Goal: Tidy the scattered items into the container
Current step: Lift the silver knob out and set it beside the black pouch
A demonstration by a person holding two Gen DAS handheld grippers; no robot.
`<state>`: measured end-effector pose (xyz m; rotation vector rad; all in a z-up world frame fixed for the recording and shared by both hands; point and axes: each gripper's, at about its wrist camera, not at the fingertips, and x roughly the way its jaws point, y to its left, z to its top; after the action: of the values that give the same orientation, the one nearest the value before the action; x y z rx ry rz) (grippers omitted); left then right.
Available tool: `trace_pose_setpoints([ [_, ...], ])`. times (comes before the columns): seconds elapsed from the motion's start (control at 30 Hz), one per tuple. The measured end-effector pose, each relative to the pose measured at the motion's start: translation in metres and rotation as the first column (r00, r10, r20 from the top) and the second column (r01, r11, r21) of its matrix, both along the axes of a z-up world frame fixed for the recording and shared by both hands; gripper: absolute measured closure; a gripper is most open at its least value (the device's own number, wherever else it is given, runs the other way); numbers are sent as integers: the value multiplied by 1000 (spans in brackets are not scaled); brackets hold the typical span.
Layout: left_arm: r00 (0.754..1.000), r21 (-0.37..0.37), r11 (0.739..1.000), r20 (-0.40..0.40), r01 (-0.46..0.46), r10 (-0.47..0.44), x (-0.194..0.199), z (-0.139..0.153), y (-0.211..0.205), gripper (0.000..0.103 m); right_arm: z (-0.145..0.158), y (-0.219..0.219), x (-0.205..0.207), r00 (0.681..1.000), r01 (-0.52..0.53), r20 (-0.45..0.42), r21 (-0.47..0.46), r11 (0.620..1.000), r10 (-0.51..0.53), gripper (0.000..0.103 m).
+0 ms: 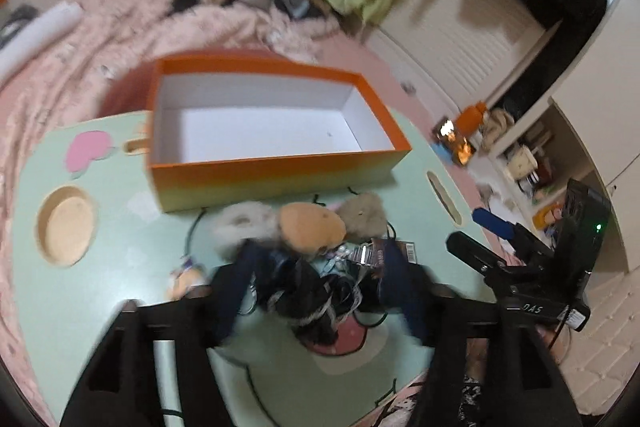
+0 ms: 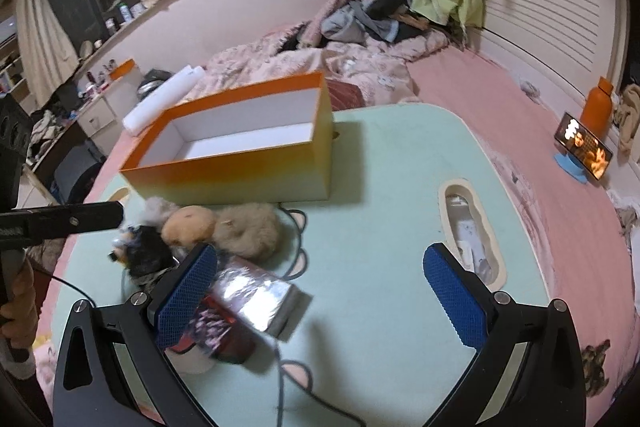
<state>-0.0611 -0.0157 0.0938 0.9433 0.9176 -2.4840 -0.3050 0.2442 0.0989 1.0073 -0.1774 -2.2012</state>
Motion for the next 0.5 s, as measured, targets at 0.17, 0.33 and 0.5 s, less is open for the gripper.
trace_pose_setpoints([
  [0.17,998,-152,987,34,-49,54,31,-22,48,13,-1,0,32,995,-87,-39,3,996,87,0],
  [0.33,985,-169,975,69,-142,155,40,-62,71,13,-18,-16,71,983,-163,-67,82,983,169,0],
  [0.5,964,-208,952,97,-225,249,42,-79,72,12,-29,-30,84,982,-173,-66,88,981,179,0],
])
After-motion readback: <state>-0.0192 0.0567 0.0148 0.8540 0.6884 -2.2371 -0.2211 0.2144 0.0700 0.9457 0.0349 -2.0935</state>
